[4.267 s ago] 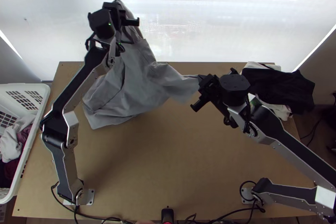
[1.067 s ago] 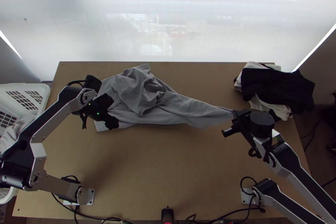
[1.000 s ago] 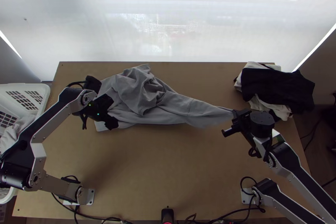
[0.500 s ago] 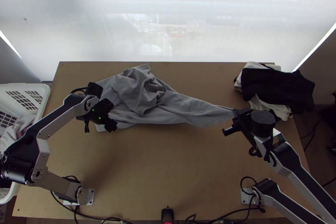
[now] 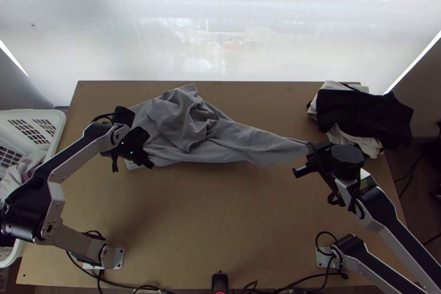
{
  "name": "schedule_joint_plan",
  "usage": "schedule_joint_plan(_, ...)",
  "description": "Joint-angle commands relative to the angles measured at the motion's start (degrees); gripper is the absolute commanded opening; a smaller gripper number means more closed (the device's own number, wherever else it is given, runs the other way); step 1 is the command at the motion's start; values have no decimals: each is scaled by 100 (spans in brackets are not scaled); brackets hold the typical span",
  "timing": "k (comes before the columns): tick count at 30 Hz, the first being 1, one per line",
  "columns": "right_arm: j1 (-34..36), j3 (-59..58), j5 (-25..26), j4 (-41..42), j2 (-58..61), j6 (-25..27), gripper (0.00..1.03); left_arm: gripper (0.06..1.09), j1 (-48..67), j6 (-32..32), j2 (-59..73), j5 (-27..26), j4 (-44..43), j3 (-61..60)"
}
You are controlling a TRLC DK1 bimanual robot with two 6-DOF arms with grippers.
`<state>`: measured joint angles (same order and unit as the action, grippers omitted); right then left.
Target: Fold the t-shirt
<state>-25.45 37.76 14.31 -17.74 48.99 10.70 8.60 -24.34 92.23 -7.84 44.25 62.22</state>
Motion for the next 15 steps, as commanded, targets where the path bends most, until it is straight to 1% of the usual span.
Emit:
schedule_joint_plan(1,14,-23,2,-54,-83,-6,3,11,-16,-71,-319,-25,233,748)
schedule_joint_plan(4,14,-76,-7,-54,-109,-42,3,10,1,-27,-337,-51,233,1486)
schedule_joint_plan(8,14,-76,-7,-54,-100,-68,3,10,72,70,6,-51,40,2295)
schedule_joint_plan(15,93,-93,-7,-90,-100,-68,3,10,195,219,1245,28,-575,3183)
